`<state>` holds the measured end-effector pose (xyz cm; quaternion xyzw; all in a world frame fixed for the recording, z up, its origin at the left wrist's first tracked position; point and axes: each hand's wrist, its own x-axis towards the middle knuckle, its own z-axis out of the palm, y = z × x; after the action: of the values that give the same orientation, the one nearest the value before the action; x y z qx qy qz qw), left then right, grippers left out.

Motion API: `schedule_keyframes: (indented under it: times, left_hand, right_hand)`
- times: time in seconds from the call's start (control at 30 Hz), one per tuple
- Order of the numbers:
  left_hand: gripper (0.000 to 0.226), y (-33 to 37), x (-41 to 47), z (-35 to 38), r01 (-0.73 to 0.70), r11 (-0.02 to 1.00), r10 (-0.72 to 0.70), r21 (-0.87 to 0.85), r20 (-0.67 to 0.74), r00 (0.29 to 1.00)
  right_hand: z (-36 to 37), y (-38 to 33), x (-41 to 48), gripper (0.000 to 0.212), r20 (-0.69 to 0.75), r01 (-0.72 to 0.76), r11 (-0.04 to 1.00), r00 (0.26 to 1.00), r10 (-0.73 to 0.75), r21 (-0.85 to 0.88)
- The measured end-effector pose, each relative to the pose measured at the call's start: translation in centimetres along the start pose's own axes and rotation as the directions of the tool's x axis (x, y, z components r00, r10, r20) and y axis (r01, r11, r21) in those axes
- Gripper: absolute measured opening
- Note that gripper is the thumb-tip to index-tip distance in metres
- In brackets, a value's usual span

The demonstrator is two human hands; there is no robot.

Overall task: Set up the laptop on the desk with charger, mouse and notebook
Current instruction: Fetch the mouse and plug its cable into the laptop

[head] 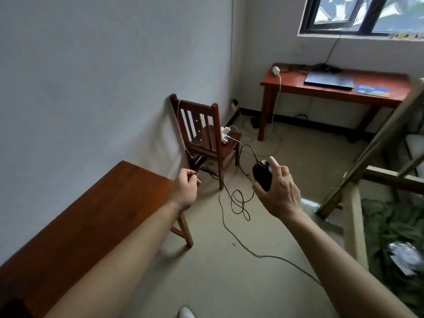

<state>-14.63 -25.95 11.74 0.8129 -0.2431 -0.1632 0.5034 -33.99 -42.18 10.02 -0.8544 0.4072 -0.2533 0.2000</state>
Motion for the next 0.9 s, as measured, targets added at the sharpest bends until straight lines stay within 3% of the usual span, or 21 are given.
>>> schedule_keyframes:
  times: [0.27,0.53,0.7,0.9]
  left_hand:
    - [0.023,1.4,13.3,10.3,-0.048,0.999,0.05,-0.016,0.188,0.981]
    - [0.012,9.1,30.3,20.0,-0.149,0.984,0.173,-0.097,0.324,0.93]
    - [0.012,14.2,39.3,27.7,-0.232,0.962,0.267,-0.142,0.338,0.903]
    - [0.017,18.9,47.5,39.3,-0.257,0.946,0.311,-0.196,0.337,0.889]
  right_hand:
    - [1.9,7.9,10.6,0.08,-0.041,-0.109,0.99,0.994,0.106,-0.087]
    - [0.6,13.5,27.1,0.079,-0.136,-0.271,0.952,0.958,0.252,-0.145]
    - [-0.5,17.9,34.8,0.078,-0.216,-0.404,0.911,0.899,0.38,-0.081]
    - [-0.7,25.7,44.2,0.079,-0.256,-0.459,0.887,0.864,0.433,-0.048]
